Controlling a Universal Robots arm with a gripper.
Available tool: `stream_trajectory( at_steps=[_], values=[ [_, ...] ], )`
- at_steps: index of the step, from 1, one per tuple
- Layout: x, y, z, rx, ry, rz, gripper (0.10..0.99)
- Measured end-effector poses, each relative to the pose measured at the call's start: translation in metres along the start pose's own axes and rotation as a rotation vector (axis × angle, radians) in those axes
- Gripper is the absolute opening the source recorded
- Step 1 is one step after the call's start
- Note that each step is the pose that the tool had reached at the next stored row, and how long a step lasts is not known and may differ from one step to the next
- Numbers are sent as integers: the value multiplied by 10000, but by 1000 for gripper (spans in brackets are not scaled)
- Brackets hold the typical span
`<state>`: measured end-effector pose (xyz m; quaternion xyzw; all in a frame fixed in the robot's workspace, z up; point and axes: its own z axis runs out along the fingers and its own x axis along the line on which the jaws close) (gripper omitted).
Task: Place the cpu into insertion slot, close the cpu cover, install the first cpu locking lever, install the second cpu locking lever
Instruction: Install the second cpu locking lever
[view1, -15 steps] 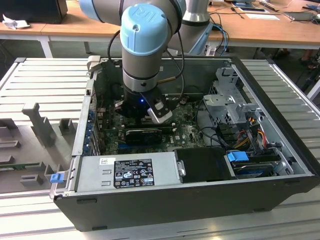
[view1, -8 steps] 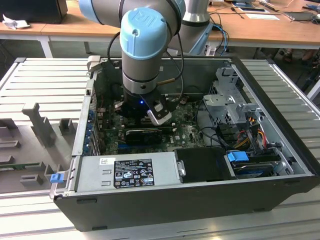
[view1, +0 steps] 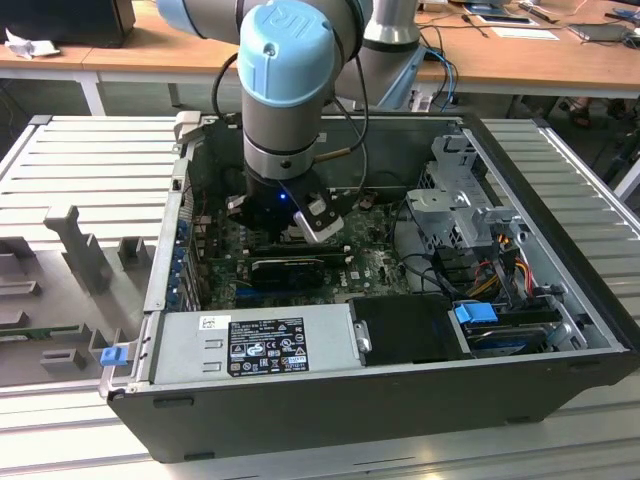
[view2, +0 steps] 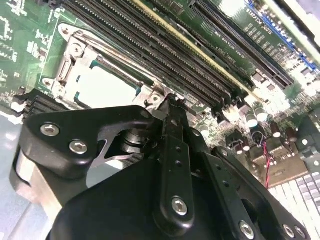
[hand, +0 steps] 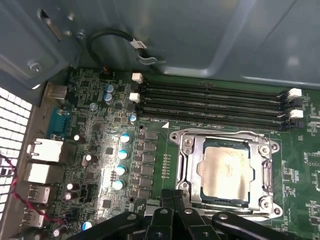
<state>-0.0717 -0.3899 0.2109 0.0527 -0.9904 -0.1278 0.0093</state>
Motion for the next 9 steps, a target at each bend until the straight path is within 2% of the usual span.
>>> stream_trajectory(
  at_steps=[8, 9],
  values=[
    [1, 59, -227, 2, 1, -1, 106],
    [1, 61, -233, 1, 1, -1, 106]
  ],
)
